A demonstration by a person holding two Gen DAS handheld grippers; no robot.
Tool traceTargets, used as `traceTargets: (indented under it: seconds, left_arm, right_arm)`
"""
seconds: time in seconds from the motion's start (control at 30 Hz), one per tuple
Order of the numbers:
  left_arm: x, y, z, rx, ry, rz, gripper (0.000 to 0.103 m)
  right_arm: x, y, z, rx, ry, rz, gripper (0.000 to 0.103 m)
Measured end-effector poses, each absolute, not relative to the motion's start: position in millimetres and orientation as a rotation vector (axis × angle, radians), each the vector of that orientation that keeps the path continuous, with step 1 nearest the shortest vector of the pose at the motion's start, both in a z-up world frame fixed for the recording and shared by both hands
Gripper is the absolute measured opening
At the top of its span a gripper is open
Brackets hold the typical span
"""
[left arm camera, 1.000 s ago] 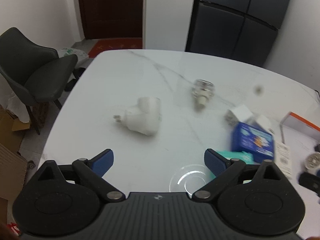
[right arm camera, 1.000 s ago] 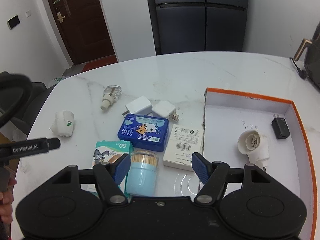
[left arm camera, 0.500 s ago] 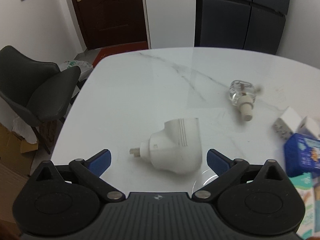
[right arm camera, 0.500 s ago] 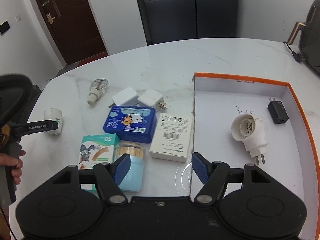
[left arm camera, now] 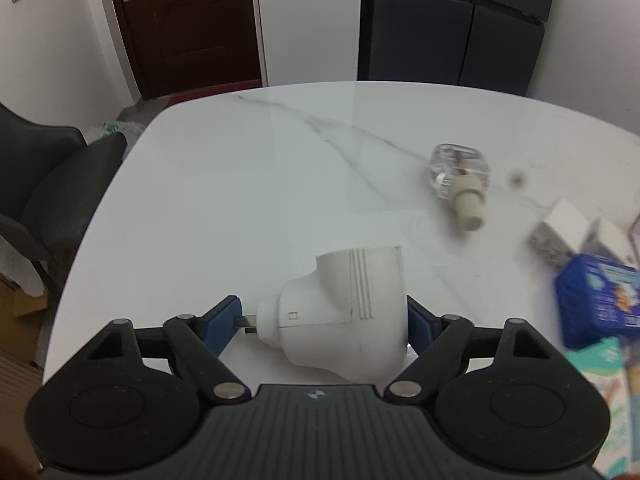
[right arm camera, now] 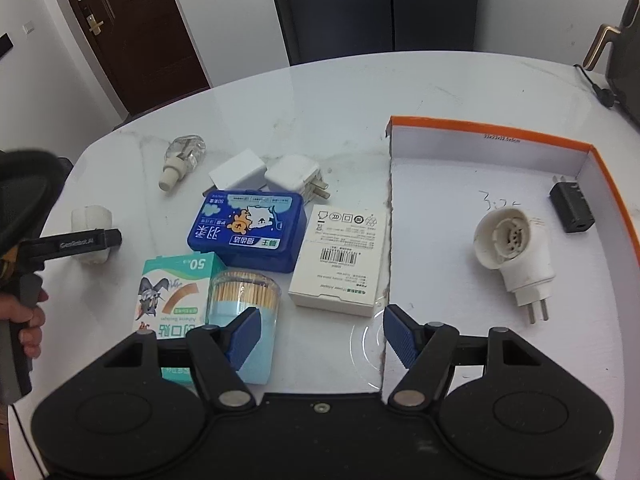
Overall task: Organize rigid objects
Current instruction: 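Grasp white barcode-labelled box with right tool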
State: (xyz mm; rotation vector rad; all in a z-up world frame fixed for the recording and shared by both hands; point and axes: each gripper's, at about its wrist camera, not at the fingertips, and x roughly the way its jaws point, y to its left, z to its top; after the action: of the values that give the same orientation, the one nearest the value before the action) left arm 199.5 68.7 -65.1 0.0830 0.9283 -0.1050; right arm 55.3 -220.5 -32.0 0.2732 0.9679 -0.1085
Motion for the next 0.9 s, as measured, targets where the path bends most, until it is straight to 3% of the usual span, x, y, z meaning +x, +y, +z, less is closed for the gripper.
traceTargets:
  seconds: [0.53, 0.63, 0.9]
  left_arm:
    - [128.7, 26.0, -26.9, 0.059, 0.912, -0.196, 0.086]
    - [125.6, 21.4, -22.9, 0.057, 0.909, -0.198, 0.086]
    - [112.4, 4.8, -6.5, 0.062, 0.886, -0.207, 0.085]
  right_arm:
    - [108.3, -232.4, -68.8, 0.271, 1.019, -0.157, 0.083]
    - [112.3, -226.7, -69.8, 0.212, 1.008, -0.166, 0.071]
    - [82.2, -223.6, -39.3, 0.208, 0.940, -0.137, 0.071]
